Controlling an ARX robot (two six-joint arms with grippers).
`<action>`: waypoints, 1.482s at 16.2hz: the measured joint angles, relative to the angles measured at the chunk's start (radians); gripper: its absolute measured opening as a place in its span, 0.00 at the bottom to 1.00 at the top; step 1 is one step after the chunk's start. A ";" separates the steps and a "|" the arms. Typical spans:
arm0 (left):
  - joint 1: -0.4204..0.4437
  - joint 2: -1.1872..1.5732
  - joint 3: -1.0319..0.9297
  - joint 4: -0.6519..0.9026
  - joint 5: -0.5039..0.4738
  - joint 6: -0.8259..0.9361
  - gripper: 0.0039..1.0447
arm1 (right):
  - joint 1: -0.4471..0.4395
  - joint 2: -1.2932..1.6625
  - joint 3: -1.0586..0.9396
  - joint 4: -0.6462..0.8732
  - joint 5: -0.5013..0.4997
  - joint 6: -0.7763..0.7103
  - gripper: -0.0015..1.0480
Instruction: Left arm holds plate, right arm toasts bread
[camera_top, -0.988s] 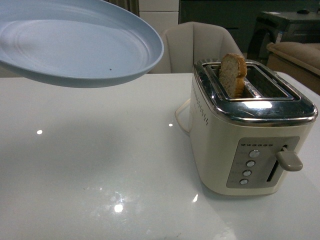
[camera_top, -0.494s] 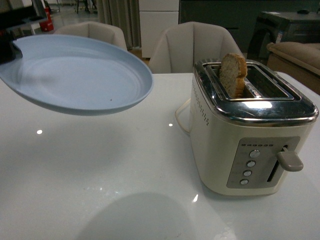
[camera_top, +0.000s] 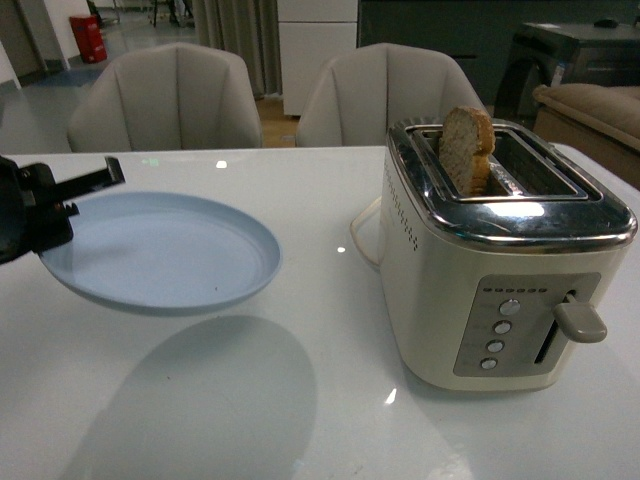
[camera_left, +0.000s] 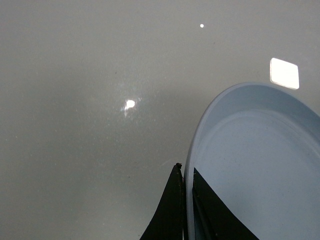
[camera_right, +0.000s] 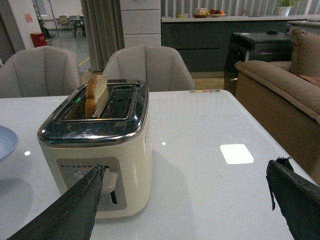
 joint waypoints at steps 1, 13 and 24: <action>0.002 0.029 0.000 0.006 0.003 -0.003 0.02 | 0.000 0.000 0.000 -0.001 0.000 0.000 0.94; -0.027 0.225 0.081 0.027 -0.069 0.066 0.02 | 0.000 0.000 0.000 0.000 0.000 0.000 0.94; -0.038 0.240 0.085 -0.011 -0.095 0.170 0.51 | 0.000 0.000 0.000 0.000 0.000 0.000 0.94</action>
